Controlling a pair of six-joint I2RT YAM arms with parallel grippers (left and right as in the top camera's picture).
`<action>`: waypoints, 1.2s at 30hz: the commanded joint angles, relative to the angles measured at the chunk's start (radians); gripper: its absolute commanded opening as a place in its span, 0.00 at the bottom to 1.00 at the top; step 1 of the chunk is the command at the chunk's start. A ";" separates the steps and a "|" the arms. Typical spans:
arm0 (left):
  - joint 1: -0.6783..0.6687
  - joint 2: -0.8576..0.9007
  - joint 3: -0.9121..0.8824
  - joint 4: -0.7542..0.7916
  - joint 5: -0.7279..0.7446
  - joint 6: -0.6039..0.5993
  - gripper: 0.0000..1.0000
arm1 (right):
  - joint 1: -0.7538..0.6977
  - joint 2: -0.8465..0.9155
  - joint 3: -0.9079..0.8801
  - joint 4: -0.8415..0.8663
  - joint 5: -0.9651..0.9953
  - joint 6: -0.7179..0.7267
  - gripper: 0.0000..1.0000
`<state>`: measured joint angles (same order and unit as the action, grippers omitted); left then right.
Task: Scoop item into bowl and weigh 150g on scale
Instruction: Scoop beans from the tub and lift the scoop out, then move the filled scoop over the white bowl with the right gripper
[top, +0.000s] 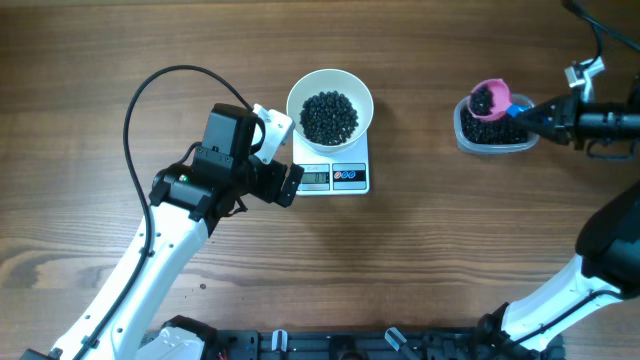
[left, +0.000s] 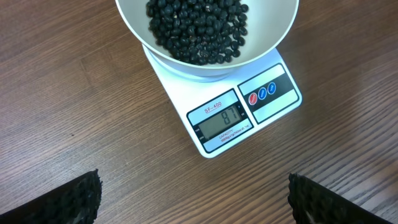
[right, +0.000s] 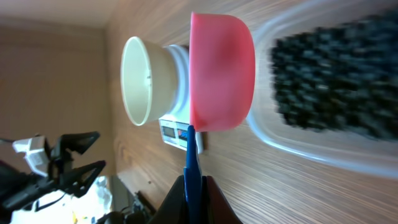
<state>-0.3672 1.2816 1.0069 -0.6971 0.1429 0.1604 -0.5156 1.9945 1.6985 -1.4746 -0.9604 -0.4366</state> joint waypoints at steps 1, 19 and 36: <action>0.006 -0.012 -0.006 0.000 -0.006 0.013 1.00 | 0.083 0.014 0.016 -0.005 -0.089 -0.029 0.04; 0.006 -0.012 -0.006 0.000 -0.006 0.013 1.00 | 0.529 0.014 0.135 0.235 -0.073 0.205 0.04; 0.006 -0.012 -0.006 0.000 -0.006 0.013 1.00 | 0.745 0.014 0.135 0.434 0.371 0.116 0.04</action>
<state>-0.3672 1.2816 1.0069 -0.6971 0.1429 0.1604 0.2070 1.9957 1.8099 -1.0531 -0.6899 -0.2432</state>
